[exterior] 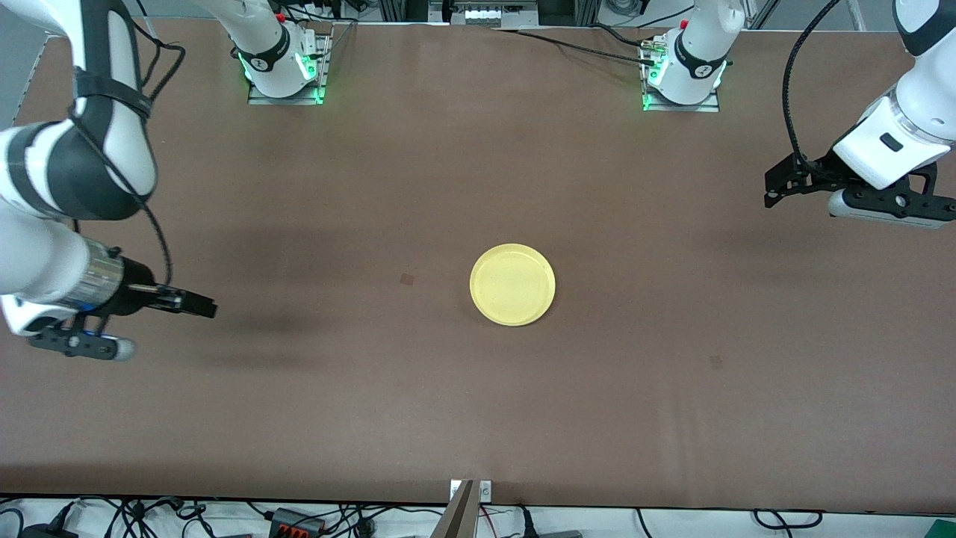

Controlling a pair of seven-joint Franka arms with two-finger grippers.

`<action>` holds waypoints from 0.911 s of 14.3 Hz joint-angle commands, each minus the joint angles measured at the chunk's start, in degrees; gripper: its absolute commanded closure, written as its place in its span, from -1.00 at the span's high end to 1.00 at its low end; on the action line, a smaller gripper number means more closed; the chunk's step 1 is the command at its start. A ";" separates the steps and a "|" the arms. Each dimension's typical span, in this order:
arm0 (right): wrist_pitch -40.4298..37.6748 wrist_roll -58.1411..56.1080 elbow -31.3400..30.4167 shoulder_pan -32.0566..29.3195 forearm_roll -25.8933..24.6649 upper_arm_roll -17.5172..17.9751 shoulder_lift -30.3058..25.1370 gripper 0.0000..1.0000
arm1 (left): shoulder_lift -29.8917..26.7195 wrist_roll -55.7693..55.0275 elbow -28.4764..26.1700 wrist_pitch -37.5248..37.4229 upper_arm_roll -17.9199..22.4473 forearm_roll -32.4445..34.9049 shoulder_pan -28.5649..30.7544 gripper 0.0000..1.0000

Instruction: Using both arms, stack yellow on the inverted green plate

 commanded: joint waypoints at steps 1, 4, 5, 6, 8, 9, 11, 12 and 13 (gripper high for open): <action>-1.20 -2.16 -1.31 -3.30 -4.49 2.07 -4.06 1.00 | -0.33 1.16 0.71 -1.10 -0.26 -0.23 0.29 1.00; -0.67 -6.38 -4.83 -9.89 -4.59 5.94 -8.98 1.00 | -0.33 1.42 0.79 -1.02 -0.35 -0.58 0.38 1.00; -0.94 -8.05 -5.35 -10.17 -4.85 5.95 -10.21 1.00 | -0.33 1.33 0.79 -1.02 -0.35 -0.58 0.38 1.00; -1.29 -9.19 -6.06 -11.04 -4.94 6.03 -11.44 1.00 | -0.33 1.33 0.79 -1.10 -0.35 -0.58 0.38 1.00; -2.95 -10.34 -6.94 -12.63 -5.11 6.38 -13.21 1.00 | -0.42 1.33 0.79 -1.10 -0.35 -0.58 0.38 1.00; -4.53 -10.52 -6.94 -12.81 -5.20 6.38 -13.91 1.00 | -0.42 1.33 0.79 -1.10 -0.52 -0.58 0.29 1.00; -5.77 -10.61 -6.94 -12.72 -5.46 6.47 -14.88 1.00 | -0.42 1.42 0.79 -1.10 -0.52 -0.58 0.29 1.00; -6.82 -10.70 -6.77 -12.55 -6.42 6.47 -15.06 1.00 | -0.42 1.42 0.79 -1.10 -0.78 -0.58 0.29 1.00; -9.09 -11.13 -6.50 -12.28 -7.56 6.47 -15.32 1.00 | -0.42 1.33 0.79 -1.19 -1.13 -0.58 0.29 1.00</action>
